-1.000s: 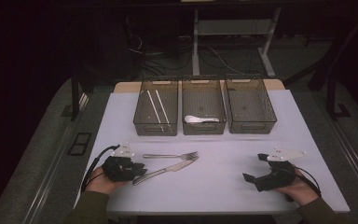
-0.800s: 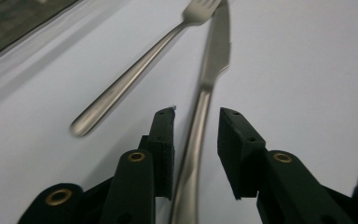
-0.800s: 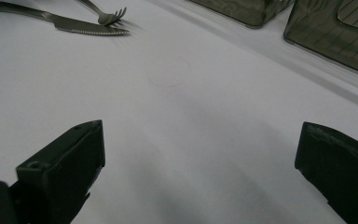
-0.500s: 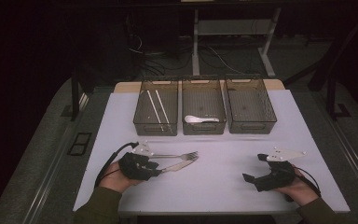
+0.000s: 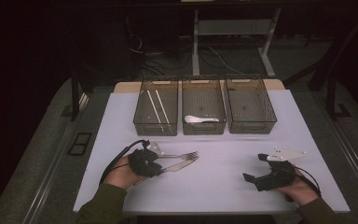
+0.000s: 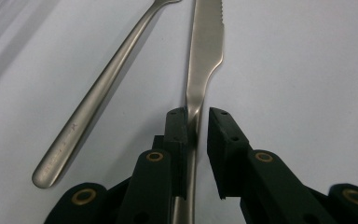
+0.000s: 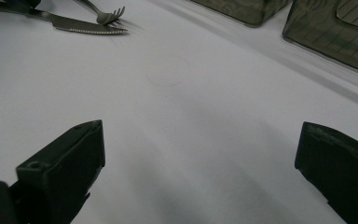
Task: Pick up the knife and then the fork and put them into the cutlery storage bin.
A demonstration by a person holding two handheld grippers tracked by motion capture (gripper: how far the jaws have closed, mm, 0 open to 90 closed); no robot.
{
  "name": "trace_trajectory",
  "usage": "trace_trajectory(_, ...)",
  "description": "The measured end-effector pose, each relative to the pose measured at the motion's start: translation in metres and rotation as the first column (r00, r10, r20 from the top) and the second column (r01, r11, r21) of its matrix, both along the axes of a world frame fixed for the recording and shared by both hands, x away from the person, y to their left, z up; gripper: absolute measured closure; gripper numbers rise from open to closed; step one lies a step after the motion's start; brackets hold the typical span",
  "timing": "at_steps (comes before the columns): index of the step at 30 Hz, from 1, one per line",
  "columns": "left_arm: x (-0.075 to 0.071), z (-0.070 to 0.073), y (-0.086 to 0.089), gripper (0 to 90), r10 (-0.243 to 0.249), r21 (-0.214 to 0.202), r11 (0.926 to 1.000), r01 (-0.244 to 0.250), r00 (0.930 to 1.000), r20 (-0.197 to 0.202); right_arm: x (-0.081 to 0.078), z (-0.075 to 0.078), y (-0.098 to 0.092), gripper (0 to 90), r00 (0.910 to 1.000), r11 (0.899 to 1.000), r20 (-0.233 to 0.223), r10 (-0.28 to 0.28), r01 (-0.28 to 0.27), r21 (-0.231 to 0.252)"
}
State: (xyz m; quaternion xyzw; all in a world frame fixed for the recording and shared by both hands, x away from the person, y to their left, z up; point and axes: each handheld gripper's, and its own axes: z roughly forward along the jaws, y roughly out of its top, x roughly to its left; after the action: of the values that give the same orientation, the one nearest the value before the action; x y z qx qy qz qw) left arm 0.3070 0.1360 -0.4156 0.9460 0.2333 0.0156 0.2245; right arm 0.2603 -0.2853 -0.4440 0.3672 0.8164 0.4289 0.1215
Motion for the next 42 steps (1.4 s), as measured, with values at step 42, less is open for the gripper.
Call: trace_trajectory(42, 0.013, -0.001, -0.015, 78.8, -0.114, 0.145, 0.9824, 0.118, 0.9929, -0.034, 0.000, 0.000, -0.001, 1.5, 1.0000, 1.000, 0.002, -0.002, 0.002, -0.004)
